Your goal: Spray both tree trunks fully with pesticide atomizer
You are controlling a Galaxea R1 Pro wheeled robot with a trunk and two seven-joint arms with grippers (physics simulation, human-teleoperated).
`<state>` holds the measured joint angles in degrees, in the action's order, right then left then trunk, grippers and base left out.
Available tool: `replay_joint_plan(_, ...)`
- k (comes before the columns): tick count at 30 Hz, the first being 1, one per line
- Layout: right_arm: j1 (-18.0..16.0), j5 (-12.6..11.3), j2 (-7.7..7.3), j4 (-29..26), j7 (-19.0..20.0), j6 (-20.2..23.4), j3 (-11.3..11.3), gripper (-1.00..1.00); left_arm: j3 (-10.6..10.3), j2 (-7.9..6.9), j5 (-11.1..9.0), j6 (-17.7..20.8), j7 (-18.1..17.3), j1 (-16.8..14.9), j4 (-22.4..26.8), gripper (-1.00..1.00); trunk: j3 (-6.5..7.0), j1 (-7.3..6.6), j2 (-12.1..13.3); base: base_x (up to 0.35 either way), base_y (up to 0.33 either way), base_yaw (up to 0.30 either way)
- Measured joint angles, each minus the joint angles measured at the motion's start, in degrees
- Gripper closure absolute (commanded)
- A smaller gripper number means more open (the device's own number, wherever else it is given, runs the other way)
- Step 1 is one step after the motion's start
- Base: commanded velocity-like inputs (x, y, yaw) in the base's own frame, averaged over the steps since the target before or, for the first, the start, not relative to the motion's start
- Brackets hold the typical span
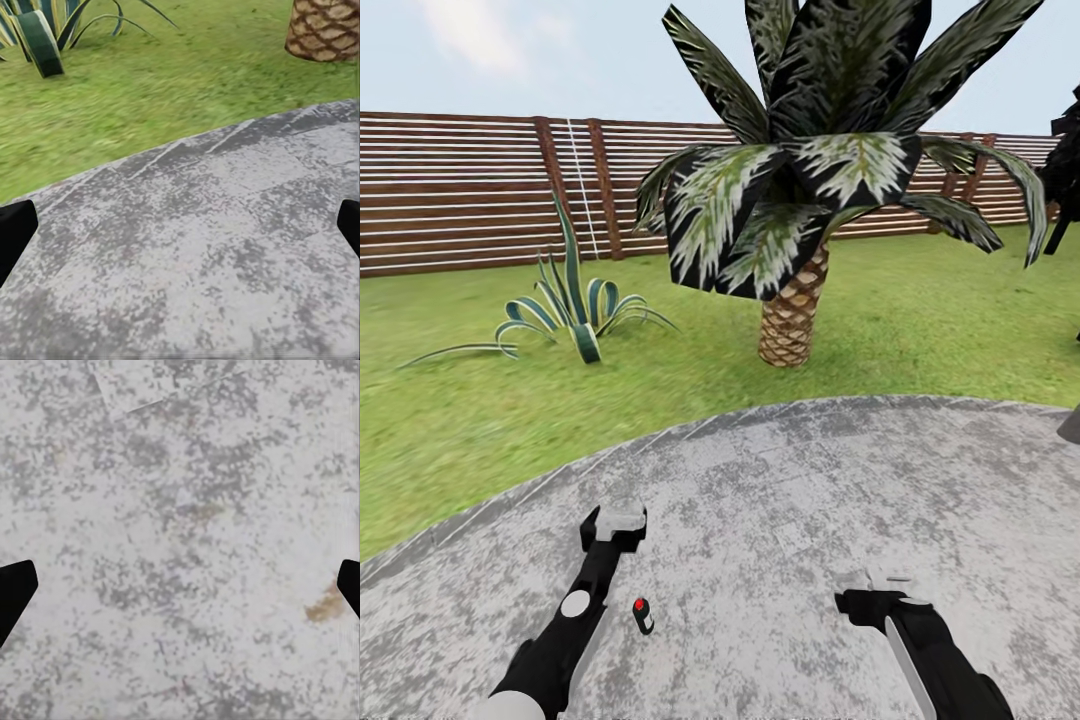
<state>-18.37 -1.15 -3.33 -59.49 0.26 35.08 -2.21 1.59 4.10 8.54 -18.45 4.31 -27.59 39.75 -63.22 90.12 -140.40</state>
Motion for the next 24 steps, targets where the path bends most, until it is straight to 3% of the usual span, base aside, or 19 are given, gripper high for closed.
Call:
replay_joint_plan(7,0.0,0.0,-0.01,0.0,0.0,0.0,-0.1,-1.00,0.0,-0.02,0.3,0.0,0.0,0.0,-0.1,-1.00,-1.87,1.54,-2.8,0.000,0.000,0.000)
replay_joint_plan(24,0.0,0.0,0.03,0.1,0.0,0.0,-0.2,-1.00,0.1,-0.06,0.3,0.0,0.0,0.0,-0.1,-1.00,-7.14,1.99,-3.1,0.000,0.000,0.000)
